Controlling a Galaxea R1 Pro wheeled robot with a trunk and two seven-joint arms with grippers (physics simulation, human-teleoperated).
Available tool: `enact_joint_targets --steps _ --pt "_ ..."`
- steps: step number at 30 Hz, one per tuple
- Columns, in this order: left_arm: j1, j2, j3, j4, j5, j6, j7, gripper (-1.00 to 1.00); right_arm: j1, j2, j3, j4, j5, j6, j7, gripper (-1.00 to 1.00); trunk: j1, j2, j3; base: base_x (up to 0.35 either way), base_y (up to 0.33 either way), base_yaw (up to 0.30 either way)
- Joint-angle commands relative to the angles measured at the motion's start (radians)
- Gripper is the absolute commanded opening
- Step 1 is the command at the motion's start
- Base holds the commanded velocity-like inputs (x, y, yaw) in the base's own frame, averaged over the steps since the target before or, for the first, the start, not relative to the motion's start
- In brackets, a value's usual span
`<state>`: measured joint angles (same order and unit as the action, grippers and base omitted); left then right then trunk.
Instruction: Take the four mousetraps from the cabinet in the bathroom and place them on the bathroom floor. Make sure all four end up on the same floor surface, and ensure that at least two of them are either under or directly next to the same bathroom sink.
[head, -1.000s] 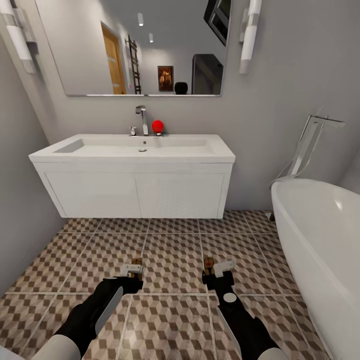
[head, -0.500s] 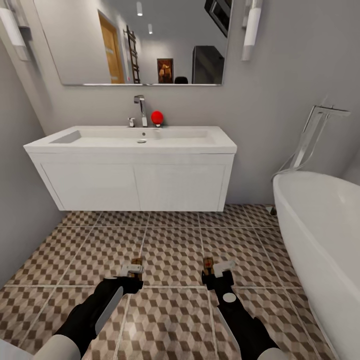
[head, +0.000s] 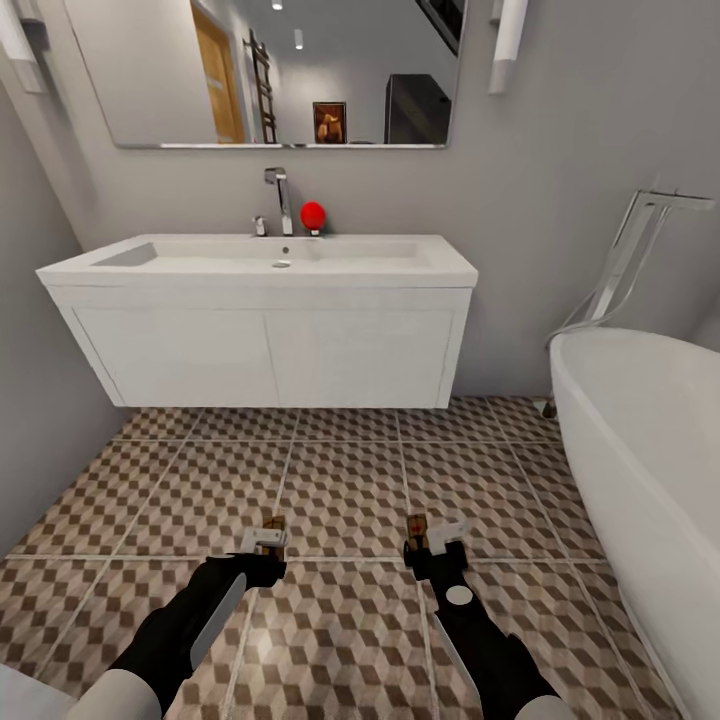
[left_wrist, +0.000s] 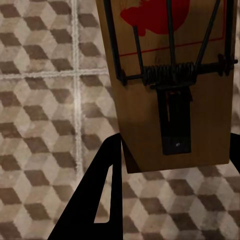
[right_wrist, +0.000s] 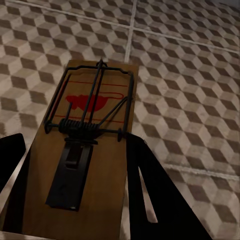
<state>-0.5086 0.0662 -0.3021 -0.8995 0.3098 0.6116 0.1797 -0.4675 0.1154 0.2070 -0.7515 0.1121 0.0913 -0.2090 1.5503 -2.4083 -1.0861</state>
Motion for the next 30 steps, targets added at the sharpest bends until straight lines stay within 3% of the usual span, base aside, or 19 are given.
enact_joint_targets --steps 1,13,30 --pt "-0.001 0.001 -0.005 -0.001 0.008 0.003 0.011 -1.0 0.0 0.0 0.003 -0.002 0.008 0.008 -0.003 -1.0 0.004 -0.008 -0.006 0.0 0.0 0.0" --pt "-0.001 0.001 -0.005 -0.001 0.009 0.003 0.011 -1.0 0.0 0.0 0.002 -0.002 0.008 0.008 -0.003 -1.0 0.05 -0.092 -0.063 0.0 0.0 0.0" --pt "-0.001 0.001 -0.005 -0.001 0.008 0.003 0.011 -1.0 0.0 0.0 0.002 -0.002 0.009 0.008 -0.004 -1.0 0.057 -0.096 -0.155 0.0 0.0 0.0"
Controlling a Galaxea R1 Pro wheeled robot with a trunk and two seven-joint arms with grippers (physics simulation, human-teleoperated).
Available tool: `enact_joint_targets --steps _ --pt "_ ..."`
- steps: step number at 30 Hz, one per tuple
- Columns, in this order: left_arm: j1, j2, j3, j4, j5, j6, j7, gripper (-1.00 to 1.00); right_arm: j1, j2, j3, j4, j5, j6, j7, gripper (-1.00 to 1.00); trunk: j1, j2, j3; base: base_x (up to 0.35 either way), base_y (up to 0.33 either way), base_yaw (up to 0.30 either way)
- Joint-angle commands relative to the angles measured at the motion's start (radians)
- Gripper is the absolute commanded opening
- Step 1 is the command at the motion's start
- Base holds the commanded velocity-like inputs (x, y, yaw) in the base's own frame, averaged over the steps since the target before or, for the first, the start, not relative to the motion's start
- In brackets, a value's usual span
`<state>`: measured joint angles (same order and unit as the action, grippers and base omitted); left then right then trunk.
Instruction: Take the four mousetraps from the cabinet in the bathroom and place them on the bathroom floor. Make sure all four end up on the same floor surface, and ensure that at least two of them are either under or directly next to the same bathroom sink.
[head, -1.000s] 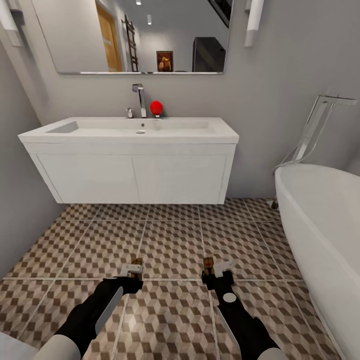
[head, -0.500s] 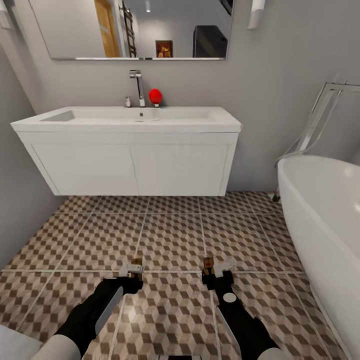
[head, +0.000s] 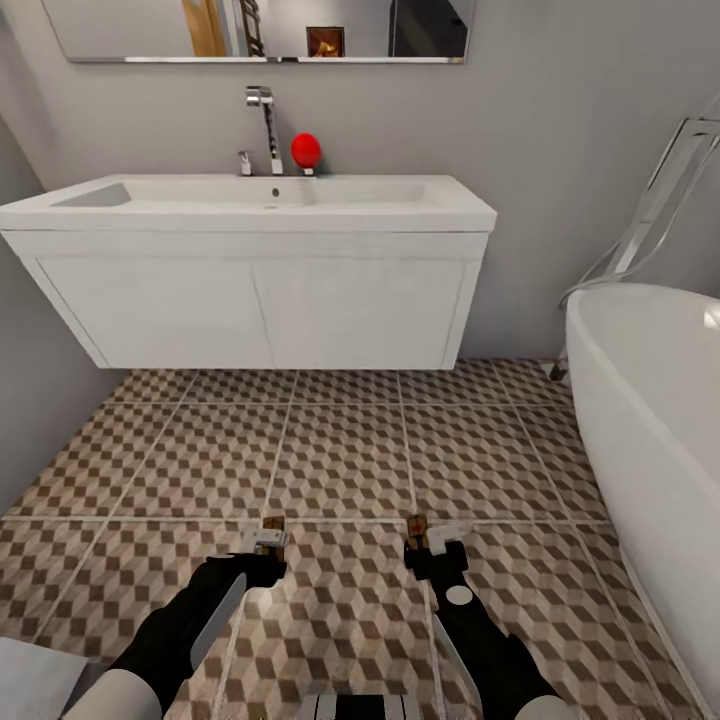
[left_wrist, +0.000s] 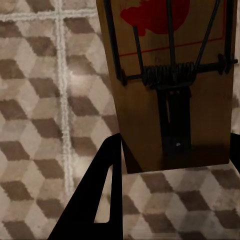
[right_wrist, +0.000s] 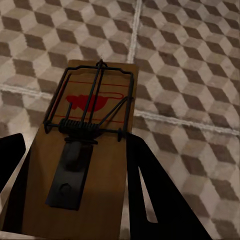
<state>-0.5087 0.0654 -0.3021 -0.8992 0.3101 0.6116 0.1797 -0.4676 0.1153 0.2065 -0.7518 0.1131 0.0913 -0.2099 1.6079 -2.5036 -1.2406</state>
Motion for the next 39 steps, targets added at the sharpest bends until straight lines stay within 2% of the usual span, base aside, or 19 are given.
enact_joint_targets --steps 1,5,11,14,16,19,22,24,26,29,35,39 --pt "-0.001 0.001 -0.005 -0.002 0.008 0.003 0.011 -1.0 0.0 0.0 0.003 -0.002 0.008 0.008 -0.003 -1.0 0.0 0.0 -0.003 0.0 0.0 0.0" --pt "-0.001 0.001 -0.005 -0.002 0.007 0.003 0.011 -1.0 0.0 -0.001 0.003 -0.002 0.009 0.001 -0.002 -1.0 0.0 0.0 -0.005 0.0 0.0 0.0" --pt "-0.001 0.0 0.001 0.006 0.005 0.0 0.005 -1.0 0.0 -0.003 0.002 -0.003 0.01 -0.062 0.003 -1.0 0.0 0.0 -0.005 0.0 0.0 0.0" --pt "-0.001 0.0 0.005 0.011 0.005 0.003 0.006 -1.0 -0.006 -0.003 0.0 -0.015 0.011 -0.059 0.004 -1.0 0.0 0.0 -0.006 0.0 0.0 0.0" --pt "-0.007 -0.001 0.01 0.017 0.006 0.006 0.007 -1.0 -0.031 -0.004 0.0 -0.024 0.011 -0.042 0.005 -1.0 0.0 0.0 -0.006 0.0 0.0 0.0" --pt "-0.053 -0.004 0.013 0.026 0.006 0.016 0.008 -1.0 -0.076 -0.006 0.0 -0.029 0.011 -0.01 0.016 -1.0 0.0 0.0 -0.006 0.0 0.0 0.0" --pt "-0.166 -0.005 0.015 0.116 0.007 0.049 0.009 -1.0 -0.123 -0.008 0.0 -0.026 0.01 0.01 0.054 -1.0 0.0 0.0 -0.006 0.0 0.0 0.0" --pt "-0.255 -0.007 0.016 0.208 0.007 0.061 0.009 -1.0 -0.141 -0.009 0.001 -0.022 0.01 0.015 0.073 -1.0 0.0 0.0 -0.006 0.0 0.0 0.0" --pt "-0.32 -0.008 0.016 0.264 0.008 0.065 0.009 -1.0 -0.15 -0.009 0.001 -0.019 0.01 0.016 0.082 -1.0 0.0 0.0 -0.006 0.0 0.0 0.0" --pt "-0.354 -0.01 0.017 0.282 0.009 0.066 0.008 -1.0 -0.16 -0.009 0.0 -0.013 0.01 0.017 0.085 -1.0 0.0 0.0 -0.006 0.0 0.0 0.0" --pt "-0.369 -0.03 0.012 0.282 0.012 0.066 -0.007 -1.0 -0.165 -0.011 -0.002 -0.003 0.01 0.012 0.087 -1.0 0.0 0.0 -0.006 0.0 0.0 0.0" --pt "-0.37 -0.032 0.01 0.206 0.012 0.074 -0.028 -1.0 -0.166 -0.011 0.0 -0.014 0.011 0.01 0.087 -1.0 0.0 0.0 -0.006 0.0 0.0 0.0"
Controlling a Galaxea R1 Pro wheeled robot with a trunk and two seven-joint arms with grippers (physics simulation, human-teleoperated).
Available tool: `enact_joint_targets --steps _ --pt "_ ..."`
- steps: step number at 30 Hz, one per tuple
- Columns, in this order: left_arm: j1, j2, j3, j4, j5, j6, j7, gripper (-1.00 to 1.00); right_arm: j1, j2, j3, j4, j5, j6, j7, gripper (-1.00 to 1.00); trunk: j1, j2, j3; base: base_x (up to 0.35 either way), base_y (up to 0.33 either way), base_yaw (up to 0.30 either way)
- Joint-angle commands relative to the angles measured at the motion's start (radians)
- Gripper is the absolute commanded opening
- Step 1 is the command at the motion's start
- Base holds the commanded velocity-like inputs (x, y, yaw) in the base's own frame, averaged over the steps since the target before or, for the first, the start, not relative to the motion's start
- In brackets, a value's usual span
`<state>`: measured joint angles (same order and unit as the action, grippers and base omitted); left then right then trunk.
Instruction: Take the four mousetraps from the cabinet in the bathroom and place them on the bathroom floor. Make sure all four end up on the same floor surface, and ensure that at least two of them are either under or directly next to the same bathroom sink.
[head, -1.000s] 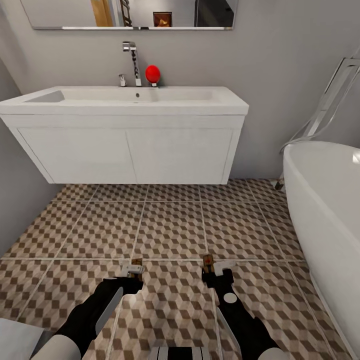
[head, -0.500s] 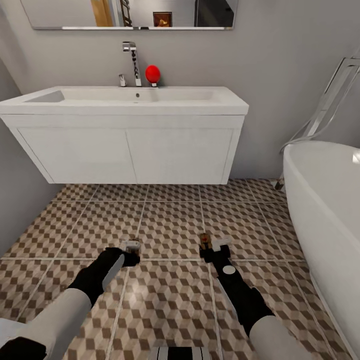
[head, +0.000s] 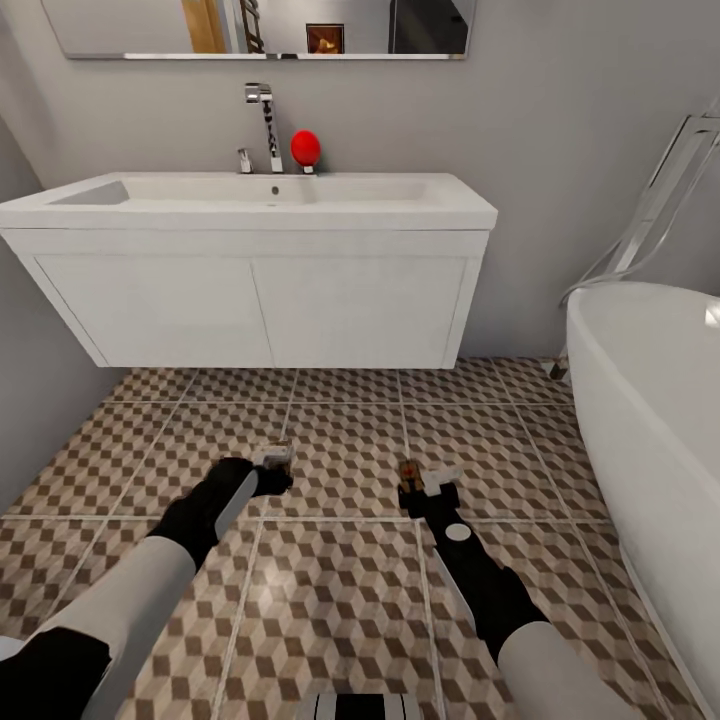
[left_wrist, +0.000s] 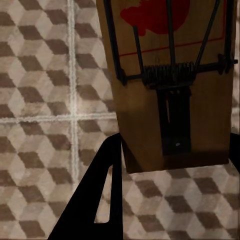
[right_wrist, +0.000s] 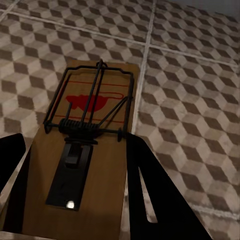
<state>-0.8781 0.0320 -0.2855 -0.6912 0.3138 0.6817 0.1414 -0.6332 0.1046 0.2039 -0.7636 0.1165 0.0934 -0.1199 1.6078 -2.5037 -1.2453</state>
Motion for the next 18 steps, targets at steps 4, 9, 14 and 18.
enact_joint_targets --steps 4,9,14,18 --pt "-0.001 0.004 -0.007 -0.057 0.008 0.04 0.006 -1.0 0.0 0.001 0.003 -0.019 0.006 0.006 -0.005 -1.0 0.0 0.0 -0.001 0.0 0.0 0.0" --pt "-0.001 0.006 -0.007 -0.068 0.008 0.06 0.006 -1.0 0.0 -0.001 0.004 -0.085 0.007 0.012 -0.007 -1.0 0.0 0.0 -0.005 0.0 0.0 0.0" --pt "-0.001 0.007 -0.007 -0.067 0.008 0.063 0.006 -1.0 0.0 -0.001 0.004 -0.1 0.008 0.014 -0.009 -1.0 0.001 -0.001 -0.024 0.0 0.0 0.0" --pt "-0.001 0.021 -0.007 -0.076 0.006 0.067 0.006 -1.0 0.0 0.0 0.005 -0.103 0.008 0.013 -0.009 -1.0 0.003 -0.002 -0.045 0.0 0.0 0.0"
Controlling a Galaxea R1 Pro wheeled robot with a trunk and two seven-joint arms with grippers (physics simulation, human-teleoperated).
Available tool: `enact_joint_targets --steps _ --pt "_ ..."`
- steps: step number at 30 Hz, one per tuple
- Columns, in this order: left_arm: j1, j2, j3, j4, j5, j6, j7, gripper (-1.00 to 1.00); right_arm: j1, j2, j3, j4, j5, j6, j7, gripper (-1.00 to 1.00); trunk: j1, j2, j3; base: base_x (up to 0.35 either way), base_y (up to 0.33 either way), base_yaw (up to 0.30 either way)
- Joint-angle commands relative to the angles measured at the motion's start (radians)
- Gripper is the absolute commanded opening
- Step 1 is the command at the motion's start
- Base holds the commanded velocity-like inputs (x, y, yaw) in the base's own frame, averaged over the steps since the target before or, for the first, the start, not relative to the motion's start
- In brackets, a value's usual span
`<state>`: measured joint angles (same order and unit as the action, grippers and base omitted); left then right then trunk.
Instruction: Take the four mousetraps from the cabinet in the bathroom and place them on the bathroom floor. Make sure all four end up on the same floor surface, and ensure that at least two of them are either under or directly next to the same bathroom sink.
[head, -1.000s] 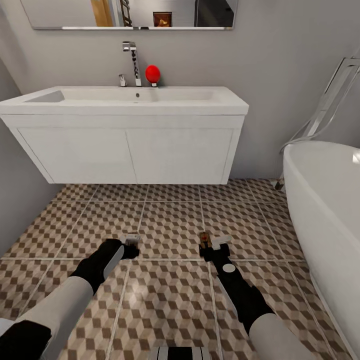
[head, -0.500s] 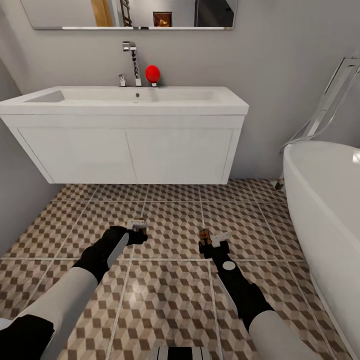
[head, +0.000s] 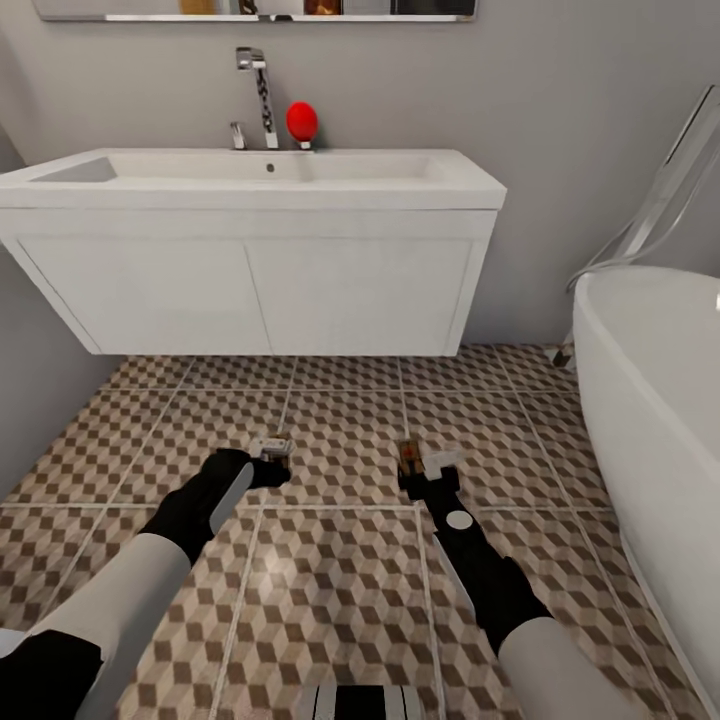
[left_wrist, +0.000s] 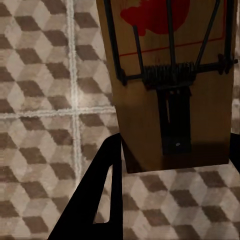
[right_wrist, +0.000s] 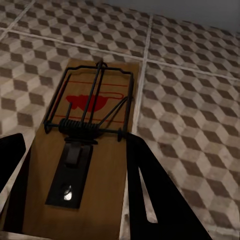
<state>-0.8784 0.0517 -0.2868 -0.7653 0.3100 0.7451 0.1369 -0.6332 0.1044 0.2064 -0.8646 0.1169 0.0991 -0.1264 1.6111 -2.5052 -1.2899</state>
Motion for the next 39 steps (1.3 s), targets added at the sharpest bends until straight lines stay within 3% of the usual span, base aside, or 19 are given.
enact_joint_targets --steps 1,9,15,39 --pt "-0.001 0.005 -0.005 -0.009 0.009 0.014 0.01 -1.0 0.0 0.0 0.002 -0.002 0.007 0.007 -0.002 -1.0 0.0 -0.001 -0.006 0.0 0.0 0.0" --pt "-0.001 0.009 -0.004 -0.058 0.009 0.071 0.01 -1.0 0.0 0.0 0.004 -0.002 0.007 0.007 -0.002 -1.0 0.004 -0.003 -0.05 0.0 0.0 0.0" --pt "-0.001 0.009 -0.005 -0.087 0.009 0.075 0.01 -1.0 0.0 0.0 0.005 -0.002 0.007 0.007 -0.002 -1.0 0.006 -0.004 -0.083 0.0 0.0 0.0" --pt "0.002 0.008 -0.006 -0.074 0.012 0.074 0.009 -1.0 0.0 0.0 0.004 -0.002 0.008 0.007 -0.002 -1.0 0.017 -0.01 -0.214 0.0 0.0 0.0"
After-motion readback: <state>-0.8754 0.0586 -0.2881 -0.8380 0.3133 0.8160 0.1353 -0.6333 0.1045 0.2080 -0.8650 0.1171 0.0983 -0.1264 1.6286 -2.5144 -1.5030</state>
